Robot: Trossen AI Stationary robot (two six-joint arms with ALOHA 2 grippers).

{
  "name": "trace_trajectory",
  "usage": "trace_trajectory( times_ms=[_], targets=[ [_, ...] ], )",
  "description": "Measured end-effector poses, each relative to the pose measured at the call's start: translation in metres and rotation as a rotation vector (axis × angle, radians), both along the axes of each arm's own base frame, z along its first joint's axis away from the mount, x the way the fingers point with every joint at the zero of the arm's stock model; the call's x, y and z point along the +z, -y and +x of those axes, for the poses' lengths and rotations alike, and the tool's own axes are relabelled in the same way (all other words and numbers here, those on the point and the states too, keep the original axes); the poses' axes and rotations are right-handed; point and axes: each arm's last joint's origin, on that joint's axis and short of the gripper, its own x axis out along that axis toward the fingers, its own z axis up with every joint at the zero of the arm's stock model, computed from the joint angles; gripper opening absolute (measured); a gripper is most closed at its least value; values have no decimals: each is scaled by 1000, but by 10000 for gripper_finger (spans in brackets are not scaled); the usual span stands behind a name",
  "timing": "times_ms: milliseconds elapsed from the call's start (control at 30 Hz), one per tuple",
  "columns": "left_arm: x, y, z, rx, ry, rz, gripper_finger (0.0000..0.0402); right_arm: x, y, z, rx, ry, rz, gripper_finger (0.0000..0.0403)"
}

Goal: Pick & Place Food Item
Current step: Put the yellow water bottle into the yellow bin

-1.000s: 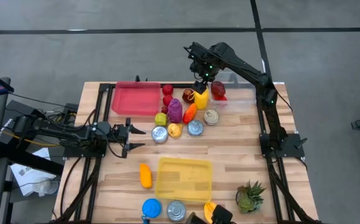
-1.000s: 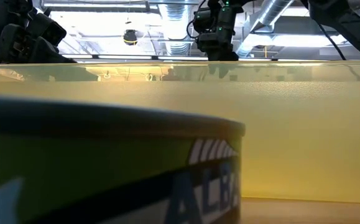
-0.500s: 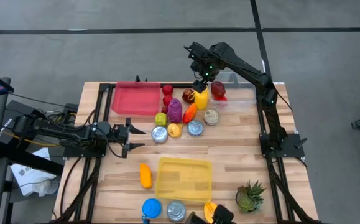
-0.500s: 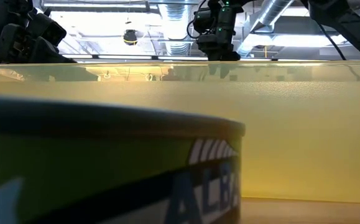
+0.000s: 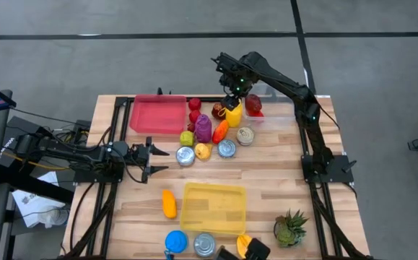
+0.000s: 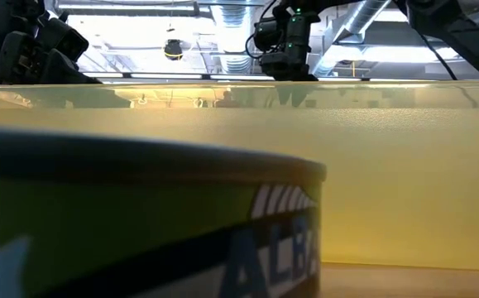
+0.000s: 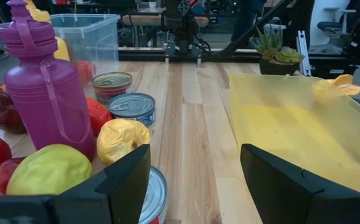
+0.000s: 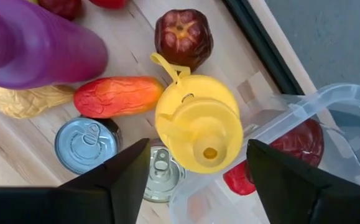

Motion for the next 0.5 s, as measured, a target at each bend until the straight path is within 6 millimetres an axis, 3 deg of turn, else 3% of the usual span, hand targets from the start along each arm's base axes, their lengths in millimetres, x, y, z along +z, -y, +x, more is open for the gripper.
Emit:
trace_trajectory(
  times_ms=[500],
  targets=[
    [0,0,0,-1,0,0,245,1,0,0,21,-2,-6,198]
  ],
)
